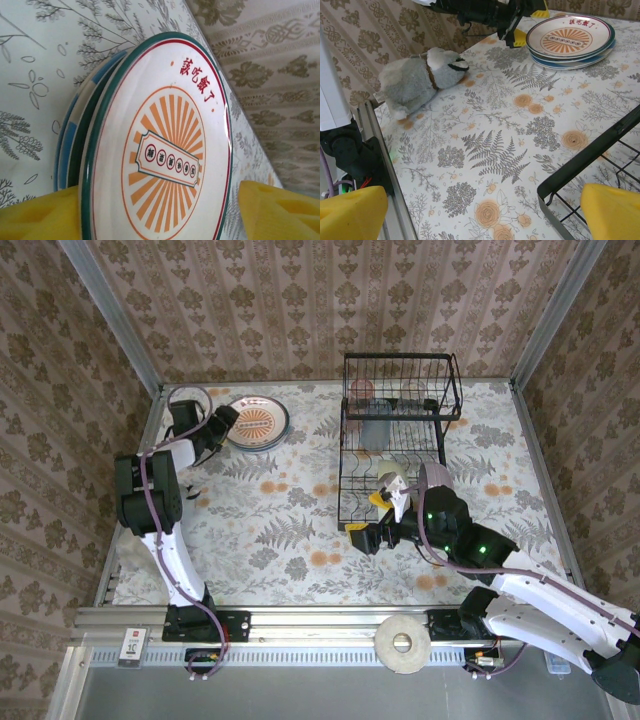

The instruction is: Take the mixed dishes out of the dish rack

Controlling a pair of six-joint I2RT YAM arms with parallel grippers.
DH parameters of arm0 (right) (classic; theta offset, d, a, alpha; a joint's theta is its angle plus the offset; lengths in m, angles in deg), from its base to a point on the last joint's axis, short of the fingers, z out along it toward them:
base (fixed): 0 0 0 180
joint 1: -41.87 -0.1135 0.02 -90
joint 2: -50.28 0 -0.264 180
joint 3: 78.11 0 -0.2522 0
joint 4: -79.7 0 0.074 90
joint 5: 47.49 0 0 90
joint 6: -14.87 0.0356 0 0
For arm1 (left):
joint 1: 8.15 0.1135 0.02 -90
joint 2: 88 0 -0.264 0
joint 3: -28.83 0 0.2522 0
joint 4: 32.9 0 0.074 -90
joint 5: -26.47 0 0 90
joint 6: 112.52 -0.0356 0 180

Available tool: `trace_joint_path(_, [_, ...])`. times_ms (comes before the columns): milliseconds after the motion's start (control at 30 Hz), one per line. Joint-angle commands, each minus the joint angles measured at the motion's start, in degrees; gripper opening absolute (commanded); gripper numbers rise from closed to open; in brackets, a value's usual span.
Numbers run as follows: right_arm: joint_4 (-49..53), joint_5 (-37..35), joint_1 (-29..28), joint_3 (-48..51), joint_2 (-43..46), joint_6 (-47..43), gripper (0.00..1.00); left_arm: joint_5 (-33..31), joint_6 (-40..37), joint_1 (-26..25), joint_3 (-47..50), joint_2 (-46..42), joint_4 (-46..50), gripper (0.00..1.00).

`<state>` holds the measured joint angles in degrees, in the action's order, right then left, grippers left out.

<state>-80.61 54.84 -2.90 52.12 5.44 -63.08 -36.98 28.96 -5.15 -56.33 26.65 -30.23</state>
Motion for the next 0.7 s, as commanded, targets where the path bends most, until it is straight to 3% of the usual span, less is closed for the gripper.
trace_joint_path(0, [-0.31, -0.95, -0.55, -2.22, -0.15, -1.06, 1.00, -1.23, -2.36, -0.44, -1.70, -1.93, 4.82, 0.89])
trace_joint_path(67, [-0.27, -1.00, -0.58, -2.24, -0.14, -1.07, 1.00, -1.93, -3.11, -0.65, -2.31, -2.14, 6.50, 1.00])
trace_joint_path(333, [0.04, -2.03, -0.73, -2.31, -0.12, -1.23, 1.00, -10.26, -6.06, -1.51, -3.60, -6.41, 16.13, 1.00])
trace_joint_path(567, [0.48, -3.98, -0.74, -2.31, 0.21, -1.14, 1.00, -19.67, -12.24, -3.41, -10.47, -9.94, 32.38, 1.00])
trace_joint_path(667, [0.48, -5.26, -0.73, -2.20, 0.59, -1.07, 1.00, -22.04, -13.15, -4.87, -8.78, -14.31, 32.52, 1.00])
